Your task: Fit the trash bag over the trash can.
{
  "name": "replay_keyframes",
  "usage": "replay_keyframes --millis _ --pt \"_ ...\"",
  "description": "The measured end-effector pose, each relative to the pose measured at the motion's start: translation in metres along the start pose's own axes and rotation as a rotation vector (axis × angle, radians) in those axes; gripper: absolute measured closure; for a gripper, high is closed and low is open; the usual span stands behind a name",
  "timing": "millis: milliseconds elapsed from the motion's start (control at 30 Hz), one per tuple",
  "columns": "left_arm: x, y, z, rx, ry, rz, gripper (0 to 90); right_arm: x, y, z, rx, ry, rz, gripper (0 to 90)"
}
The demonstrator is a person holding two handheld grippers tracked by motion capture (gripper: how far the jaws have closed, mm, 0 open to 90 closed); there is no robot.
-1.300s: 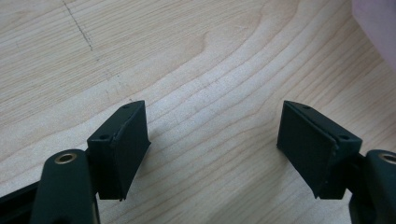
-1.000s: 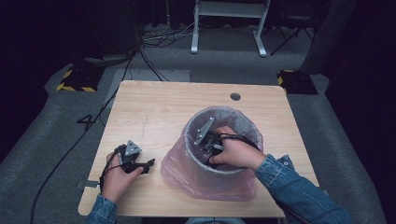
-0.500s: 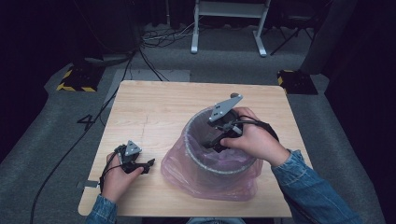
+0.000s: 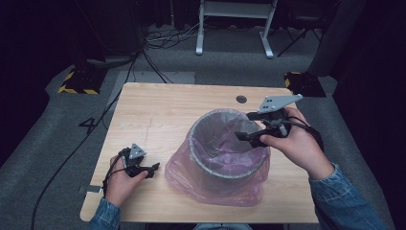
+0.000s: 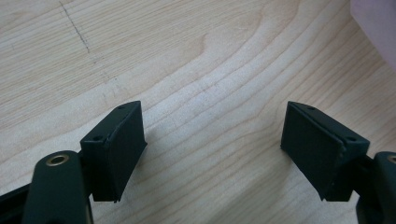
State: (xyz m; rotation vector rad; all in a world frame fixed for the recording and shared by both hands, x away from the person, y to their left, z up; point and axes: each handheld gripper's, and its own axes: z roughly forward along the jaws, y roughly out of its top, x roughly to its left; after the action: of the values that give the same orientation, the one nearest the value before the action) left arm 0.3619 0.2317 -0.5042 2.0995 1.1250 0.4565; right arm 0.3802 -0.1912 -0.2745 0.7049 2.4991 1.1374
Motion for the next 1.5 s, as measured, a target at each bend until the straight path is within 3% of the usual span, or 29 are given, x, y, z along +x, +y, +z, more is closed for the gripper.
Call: replay_keyframes --millis 400,900,1100,1500 --pt "0.003 0.001 0.001 -0.002 -0.014 0.017 21.2 -0.032 -0.043 -0.037 -0.015 -0.11 0.117 24.2" --pt "0.004 0.001 0.001 -0.001 -0.024 0.025 21.2 -0.056 -0.107 -0.066 0.018 -0.207 0.251 22.7" --pt "0.005 0.002 0.002 -0.003 -0.024 0.03 21.2 -0.061 -0.135 -0.062 0.035 -0.222 0.293 21.6" --pt "0.005 0.002 0.002 -0.002 -0.023 0.027 21.2 -0.073 -0.195 -0.034 0.075 -0.22 0.353 19.5"
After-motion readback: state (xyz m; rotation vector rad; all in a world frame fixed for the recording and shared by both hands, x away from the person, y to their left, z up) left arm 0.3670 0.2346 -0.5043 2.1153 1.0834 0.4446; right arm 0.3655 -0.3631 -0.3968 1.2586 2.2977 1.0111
